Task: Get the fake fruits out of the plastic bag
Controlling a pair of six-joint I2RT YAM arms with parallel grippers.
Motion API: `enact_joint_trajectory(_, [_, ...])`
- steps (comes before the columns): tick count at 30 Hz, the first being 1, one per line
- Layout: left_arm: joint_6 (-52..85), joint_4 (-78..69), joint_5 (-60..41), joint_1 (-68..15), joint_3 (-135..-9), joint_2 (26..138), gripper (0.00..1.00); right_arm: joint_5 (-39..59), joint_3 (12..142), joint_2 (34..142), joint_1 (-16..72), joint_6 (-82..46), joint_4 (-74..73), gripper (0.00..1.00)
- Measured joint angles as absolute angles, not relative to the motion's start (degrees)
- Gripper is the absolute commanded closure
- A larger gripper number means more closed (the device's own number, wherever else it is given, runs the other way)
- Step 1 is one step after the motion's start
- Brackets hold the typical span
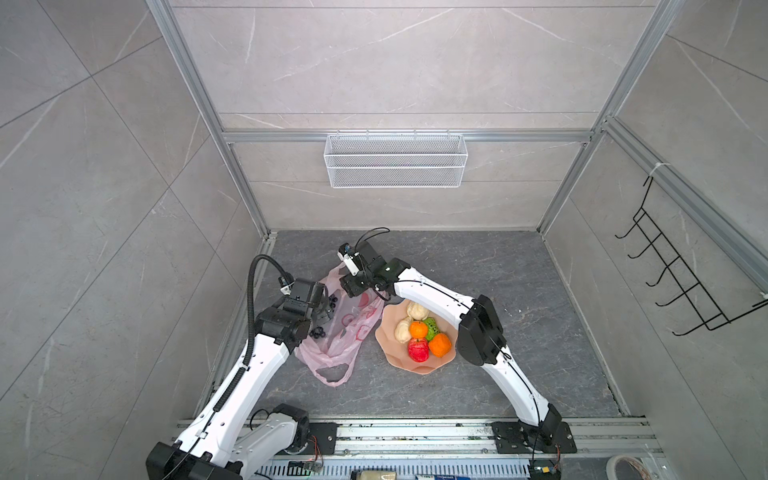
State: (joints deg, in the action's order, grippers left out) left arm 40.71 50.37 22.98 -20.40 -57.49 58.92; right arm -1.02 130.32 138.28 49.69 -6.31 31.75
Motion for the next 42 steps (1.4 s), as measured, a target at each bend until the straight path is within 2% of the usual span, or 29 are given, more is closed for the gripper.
enact_joint_trajectory(4, [36.8,53.6,26.0,-20.9,-62.6,62.2,0.14,-1.4,122.3,132.2,49.7,-8.4,29.0,0.28])
enact_joint_trajectory(9, [31.6,52.7,27.5,-21.0,-69.4,75.2,0.13,-3.4,108.6,123.0,49.5,-12.8,25.3,0.28])
enact_joint_trajectory(14, [23.4,44.9,26.8,-22.0,-69.9,88.2,0.11,-5.8,95.2,112.7,48.9,-17.1,21.2,0.28])
enact_joint_trajectory(20, [15.9,39.8,27.7,-22.5,-72.4,98.6,0.08,-7.1,85.1,103.2,48.8,-20.3,16.5,0.28])
enact_joint_trajectory(26, [11.9,35.7,31.9,-22.5,-76.8,106.2,0.11,-7.1,80.0,99.2,48.8,-22.1,14.3,0.28])
enact_joint_trajectory(28, [11.4,34.6,33.6,-22.3,-77.5,108.0,0.18,-7.1,79.1,98.9,48.8,-22.5,14.0,0.28])
enact_joint_trajectory(30, [11.3,34.0,35.2,-22.2,-78.5,109.6,0.34,-7.1,78.5,98.6,48.8,-22.6,13.9,0.28])
enact_joint_trajectory(31, [11.1,33.5,35.9,-21.9,-78.8,110.3,0.46,-7.1,78.2,98.5,48.8,-22.8,13.8,0.28])
enact_joint_trajectory(33, [11.4,32.8,36.2,-21.2,-78.9,110.5,0.79,-7.1,78.1,98.3,48.8,-22.9,13.8,0.28])
enact_joint_trajectory(34, [11.5,32.9,36.1,-20.7,-79.2,110.5,0.90,-7.1,78.1,98.3,48.8,-23.0,13.8,0.28])
enact_joint_trajectory(35, [11.6,32.8,36.1,-20.1,-79.8,110.5,0.97,-7.0,78.1,98.2,48.8,-23.0,13.8,0.28])
enact_joint_trajectory(36, [11.7,32.6,36.1,-19.7,-80.1,110.5,1.00,-7.0,78.1,98.2,48.8,-23.2,13.8,0.28])
enact_joint_trajectory(39, [12.5,31.2,36.0,-18.7,-80.2,108.3,1.00,-6.2,78.1,98.3,48.8,-23.6,13.5,0.28])
enact_joint_trajectory(42, [13.9,28.9,35.5,-18.7,-77.8,101.4,1.00,-5.5,78.3,98.5,49.6,-23.7,12.8,0.29])
